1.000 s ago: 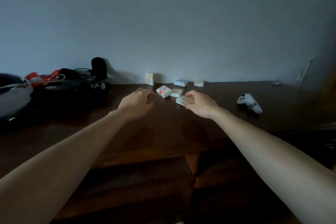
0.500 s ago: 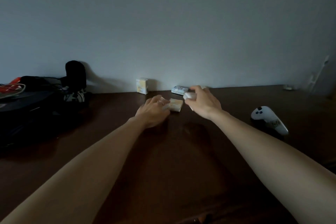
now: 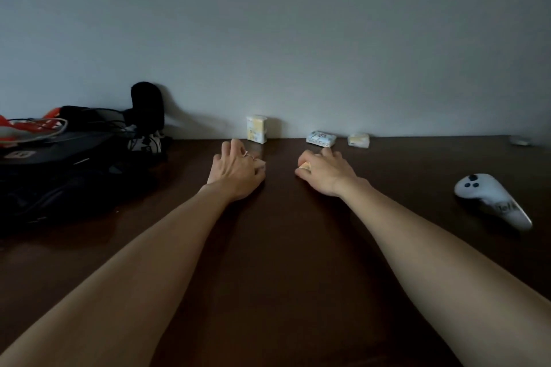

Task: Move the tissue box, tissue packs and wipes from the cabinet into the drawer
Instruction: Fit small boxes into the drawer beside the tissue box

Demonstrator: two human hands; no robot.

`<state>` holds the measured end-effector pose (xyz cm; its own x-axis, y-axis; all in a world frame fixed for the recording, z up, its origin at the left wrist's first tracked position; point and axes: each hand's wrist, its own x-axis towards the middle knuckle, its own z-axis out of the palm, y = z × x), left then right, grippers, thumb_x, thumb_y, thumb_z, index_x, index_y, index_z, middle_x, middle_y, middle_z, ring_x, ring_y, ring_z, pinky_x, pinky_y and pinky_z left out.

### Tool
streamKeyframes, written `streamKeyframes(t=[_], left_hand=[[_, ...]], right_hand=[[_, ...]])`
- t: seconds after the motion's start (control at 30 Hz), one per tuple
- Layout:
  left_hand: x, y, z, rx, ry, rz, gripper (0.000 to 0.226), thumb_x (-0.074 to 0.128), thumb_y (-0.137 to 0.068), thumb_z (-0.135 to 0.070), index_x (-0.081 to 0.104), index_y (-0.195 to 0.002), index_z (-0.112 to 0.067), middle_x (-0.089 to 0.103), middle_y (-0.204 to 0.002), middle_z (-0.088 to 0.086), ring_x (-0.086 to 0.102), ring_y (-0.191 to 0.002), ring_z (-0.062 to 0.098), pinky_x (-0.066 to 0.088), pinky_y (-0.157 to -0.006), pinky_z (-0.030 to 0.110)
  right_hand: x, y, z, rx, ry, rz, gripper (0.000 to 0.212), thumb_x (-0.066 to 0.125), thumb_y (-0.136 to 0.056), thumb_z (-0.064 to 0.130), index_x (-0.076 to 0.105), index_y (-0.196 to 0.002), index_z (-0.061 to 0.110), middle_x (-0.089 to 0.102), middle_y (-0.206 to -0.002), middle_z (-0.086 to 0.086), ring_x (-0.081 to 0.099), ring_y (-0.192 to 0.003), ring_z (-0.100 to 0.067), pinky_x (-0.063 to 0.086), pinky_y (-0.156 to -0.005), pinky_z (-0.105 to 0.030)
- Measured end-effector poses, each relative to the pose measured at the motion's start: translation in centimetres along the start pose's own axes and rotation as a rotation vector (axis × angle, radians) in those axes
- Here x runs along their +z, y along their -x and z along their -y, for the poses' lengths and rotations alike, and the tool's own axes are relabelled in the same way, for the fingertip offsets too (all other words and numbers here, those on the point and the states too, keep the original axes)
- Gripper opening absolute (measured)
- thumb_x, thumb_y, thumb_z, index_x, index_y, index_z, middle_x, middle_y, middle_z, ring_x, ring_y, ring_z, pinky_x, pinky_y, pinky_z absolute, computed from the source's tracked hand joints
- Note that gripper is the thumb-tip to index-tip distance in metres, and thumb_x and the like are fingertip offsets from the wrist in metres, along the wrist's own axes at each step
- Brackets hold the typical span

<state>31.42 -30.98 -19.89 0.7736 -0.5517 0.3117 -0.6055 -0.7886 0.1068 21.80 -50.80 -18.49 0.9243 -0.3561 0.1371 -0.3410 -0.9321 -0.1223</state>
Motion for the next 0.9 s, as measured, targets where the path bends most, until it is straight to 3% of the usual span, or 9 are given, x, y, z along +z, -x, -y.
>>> streamKeyframes(t=[0.13,0.23,0.3,0.37,0.43,0.5,0.57,0.7,0.9], left_hand=[[-1.3,3.4,-0.3,0.014,0.156,0.130,0.032,0.054,-0.097,-0.050,0.061,-0.113,-0.024,0.032,-0.157,0.009,0.023,-0.148,0.028,0.035,-0.114,0.048],[-2.8,7.9,-0.5,0.076,0.275,0.043,0.013,0.058,-0.097,-0.031,0.059,-0.109,-0.026,0.057,-0.133,0.006,0.047,-0.131,0.027,0.045,-0.102,0.040],[-3.7,11.0,-1.4,0.035,0.413,-0.034,0.030,0.061,-0.093,-0.026,0.058,-0.123,-0.025,0.061,-0.122,0.003,0.058,-0.117,0.023,0.048,-0.094,0.036],[-5.3,14.2,-3.3,-0.120,0.805,-0.068,0.042,0.065,-0.093,-0.029,0.055,-0.133,-0.024,0.062,-0.116,-0.002,0.062,-0.106,0.015,0.050,-0.091,0.028],[-7.3,17.7,-5.4,-0.324,1.393,-0.016,0.032,0.060,-0.094,-0.023,0.060,-0.125,-0.017,0.068,-0.105,0.001,0.065,-0.095,0.016,0.052,-0.080,0.024],[-8.9,21.6,-6.8,-0.375,1.857,0.146,0.029,0.051,-0.094,-0.019,0.066,-0.115,-0.004,0.070,-0.104,0.011,0.065,-0.093,0.023,0.052,-0.084,0.031],[-9.8,25.8,-7.5,-0.337,2.082,0.284,0.035,0.049,-0.096,-0.023,0.069,-0.116,-0.003,0.071,-0.112,0.014,0.069,-0.099,0.023,0.054,-0.092,0.036],[-9.1,34.6,-7.1,-0.274,2.062,0.440,0.037,0.057,-0.098,-0.035,0.072,-0.121,-0.010,0.071,-0.119,0.013,0.070,-0.109,0.023,0.056,-0.092,0.038],[-1.2,47.2,-5.9,-0.659,2.146,0.404,0.039,0.068,-0.092,-0.023,0.065,-0.131,-0.020,0.070,-0.123,0.018,0.071,-0.109,0.032,0.058,-0.083,0.042]], right_hand=[[-0.4,4.1,0.6,-0.103,-0.096,-0.008,0.031,0.053,-0.091,0.057,0.053,-0.118,0.041,0.048,-0.123,-0.005,0.045,-0.119,-0.031,0.043,-0.092,-0.044],[-0.8,8.6,1.3,-0.195,-0.312,-0.022,0.039,0.065,-0.079,0.054,0.054,-0.115,0.047,0.054,-0.115,0.005,0.052,-0.112,-0.021,0.045,-0.090,-0.039],[-0.9,11.7,2.2,-0.205,-0.523,-0.080,0.044,0.071,-0.076,0.047,0.056,-0.118,0.045,0.059,-0.119,0.012,0.056,-0.111,-0.013,0.046,-0.090,-0.031],[-1.5,14.7,3.3,-0.160,-0.748,-0.190,0.050,0.075,-0.076,0.040,0.057,-0.123,0.043,0.058,-0.117,0.025,0.056,-0.109,0.004,0.044,-0.087,-0.022],[-2.8,17.9,4.5,-0.135,-0.931,-0.279,0.055,0.077,-0.077,0.043,0.055,-0.127,0.043,0.055,-0.117,0.032,0.051,-0.108,0.017,0.046,-0.091,-0.023],[-3.7,21.8,5.7,-0.201,-1.023,-0.296,0.061,0.079,-0.077,0.049,0.052,-0.131,0.043,0.056,-0.124,0.025,0.055,-0.115,0.008,0.049,-0.097,-0.029],[-3.6,26.5,6.8,-0.325,-0.980,-0.281,0.064,0.079,-0.080,0.050,0.049,-0.135,0.041,0.058,-0.131,0.020,0.054,-0.123,0.002,0.046,-0.101,-0.024],[-0.6,35.1,7.6,-0.405,-0.842,-0.202,0.066,0.076,-0.081,0.058,0.047,-0.138,0.042,0.055,-0.133,0.017,0.053,-0.126,-0.005,0.049,-0.098,-0.030],[10.1,44.7,9.4,-0.406,-0.841,-0.034,0.070,0.070,-0.081,0.065,0.046,-0.142,0.039,0.052,-0.131,0.010,0.052,-0.121,-0.005,0.048,-0.096,-0.022]])
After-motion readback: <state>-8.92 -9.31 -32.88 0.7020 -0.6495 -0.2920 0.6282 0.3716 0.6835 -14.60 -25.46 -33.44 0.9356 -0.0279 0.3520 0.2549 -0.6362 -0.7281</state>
